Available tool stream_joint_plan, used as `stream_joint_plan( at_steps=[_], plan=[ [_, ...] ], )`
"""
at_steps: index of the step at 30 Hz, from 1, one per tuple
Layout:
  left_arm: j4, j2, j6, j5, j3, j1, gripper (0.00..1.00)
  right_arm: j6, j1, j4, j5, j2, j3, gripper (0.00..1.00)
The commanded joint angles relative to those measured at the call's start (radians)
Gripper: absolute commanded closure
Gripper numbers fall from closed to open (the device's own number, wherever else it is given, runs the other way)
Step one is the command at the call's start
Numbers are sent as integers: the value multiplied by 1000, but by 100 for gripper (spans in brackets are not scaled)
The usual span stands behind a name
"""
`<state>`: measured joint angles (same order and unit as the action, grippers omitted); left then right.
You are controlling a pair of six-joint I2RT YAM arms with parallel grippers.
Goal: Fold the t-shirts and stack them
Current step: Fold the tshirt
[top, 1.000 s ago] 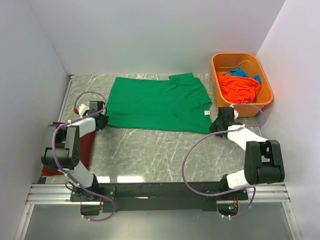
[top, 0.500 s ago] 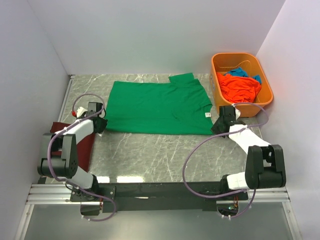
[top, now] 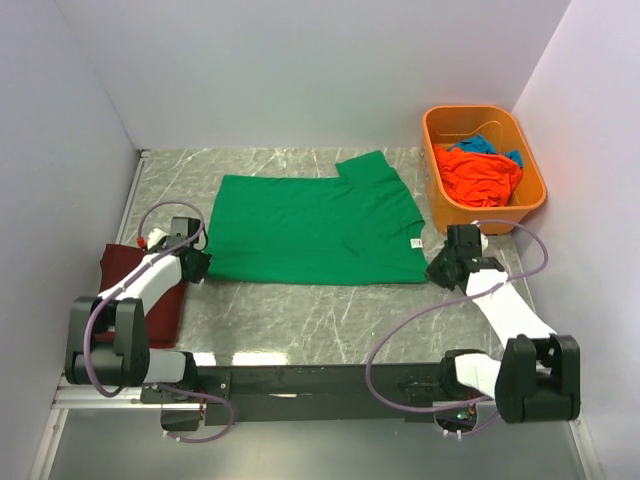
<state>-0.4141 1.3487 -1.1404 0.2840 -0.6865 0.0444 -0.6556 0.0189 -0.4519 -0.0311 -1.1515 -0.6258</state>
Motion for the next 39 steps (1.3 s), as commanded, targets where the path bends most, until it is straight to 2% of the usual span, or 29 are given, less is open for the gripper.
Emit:
stream_joint_plan(
  at_steps=[1, 11, 13, 14, 15, 16, 17, 20, 21, 23, 26, 32, 35, 39],
  plan=[
    [-60, -57, -15, 11, 13, -3, 99, -24, -10, -76, 5, 71, 24, 98],
    [-127, -148, -28, 17, 56, -3, 99, -62, -13, -189, 5, 257, 49, 92],
    [-132, -169, -27, 18, 62, -3, 99, -67, -14, -197, 8, 271, 48, 83],
    [-132, -177, -24, 9, 64, -3, 96, -64, -13, -197, 14, 277, 46, 79],
    [-127, -189, -19, 6, 70, -3, 94, -64, -14, -202, 11, 279, 43, 67],
    [-126, -197, -16, 1, 71, -3, 92, -62, -13, -205, 7, 282, 35, 60],
    [-124, -201, -10, -6, 68, -3, 84, -58, -13, -211, -1, 286, 32, 53],
    [-123, -232, 14, -16, 56, -3, 63, -41, -14, -211, 0, 294, 23, 45],
    [-124, -247, 24, -20, 44, -3, 59, -36, -14, -209, 0, 292, 18, 43],
    [-135, -261, 39, -22, 27, -3, 48, -7, -14, -182, 23, 289, 14, 43],
    [-146, -260, 60, -25, -34, -5, 44, 17, -11, -134, 72, 260, 6, 43],
    [-120, -129, 85, -51, -192, -3, 44, 43, 15, -3, 120, 148, -70, 43],
    [-111, 8, 70, -45, -383, -3, 45, 72, 29, 86, 123, 56, -141, 43],
    [-110, 276, 86, -36, -615, -3, 49, 125, 33, 194, 60, -77, -233, 43]
  ],
)
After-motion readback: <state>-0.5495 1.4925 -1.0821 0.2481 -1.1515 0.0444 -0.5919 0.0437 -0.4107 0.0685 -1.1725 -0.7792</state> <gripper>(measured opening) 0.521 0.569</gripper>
